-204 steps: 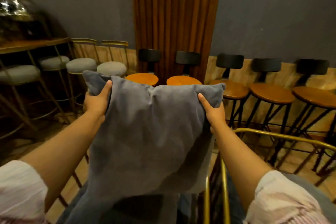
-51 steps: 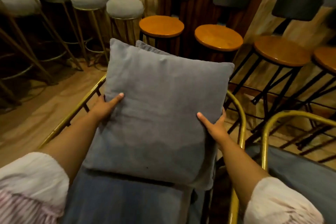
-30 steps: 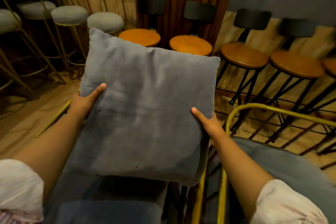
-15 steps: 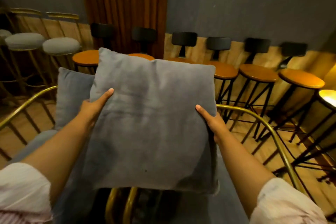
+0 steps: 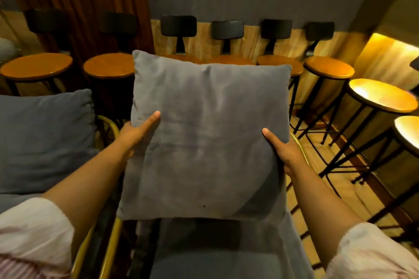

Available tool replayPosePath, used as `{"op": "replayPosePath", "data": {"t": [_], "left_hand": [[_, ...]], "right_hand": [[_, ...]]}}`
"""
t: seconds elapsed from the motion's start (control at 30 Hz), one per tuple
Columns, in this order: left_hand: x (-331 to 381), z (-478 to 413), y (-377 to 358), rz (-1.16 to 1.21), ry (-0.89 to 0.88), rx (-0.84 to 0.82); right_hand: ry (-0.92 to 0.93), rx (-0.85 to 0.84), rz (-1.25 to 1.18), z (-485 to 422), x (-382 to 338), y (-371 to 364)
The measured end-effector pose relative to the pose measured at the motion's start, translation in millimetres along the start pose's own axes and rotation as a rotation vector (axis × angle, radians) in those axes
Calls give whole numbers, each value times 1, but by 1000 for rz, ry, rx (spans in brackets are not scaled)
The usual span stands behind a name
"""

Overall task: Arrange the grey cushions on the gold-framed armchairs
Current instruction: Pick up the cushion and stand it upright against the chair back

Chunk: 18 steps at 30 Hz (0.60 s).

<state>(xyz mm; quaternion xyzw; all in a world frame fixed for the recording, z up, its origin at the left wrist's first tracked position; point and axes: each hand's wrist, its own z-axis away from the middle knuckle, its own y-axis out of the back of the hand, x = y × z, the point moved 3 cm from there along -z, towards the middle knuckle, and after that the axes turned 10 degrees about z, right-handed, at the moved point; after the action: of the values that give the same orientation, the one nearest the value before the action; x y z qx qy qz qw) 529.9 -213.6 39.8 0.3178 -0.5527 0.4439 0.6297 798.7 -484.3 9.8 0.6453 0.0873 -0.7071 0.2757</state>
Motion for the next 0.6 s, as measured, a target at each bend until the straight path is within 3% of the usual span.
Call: {"op": "replayPosePath", "data": {"t": [0.17,0.37,0.6], "left_hand": [[-22,-79,-42,5,-23,-70],[-66,-156,-76,-30,-11,-63],[-127,-177,-95,-37,-1,-32]], "right_hand": [[-28,44,79,-82,6,0],[-33,80,-13,-155,30,-12],[-17,172,-107,-194,87,-28]]}}
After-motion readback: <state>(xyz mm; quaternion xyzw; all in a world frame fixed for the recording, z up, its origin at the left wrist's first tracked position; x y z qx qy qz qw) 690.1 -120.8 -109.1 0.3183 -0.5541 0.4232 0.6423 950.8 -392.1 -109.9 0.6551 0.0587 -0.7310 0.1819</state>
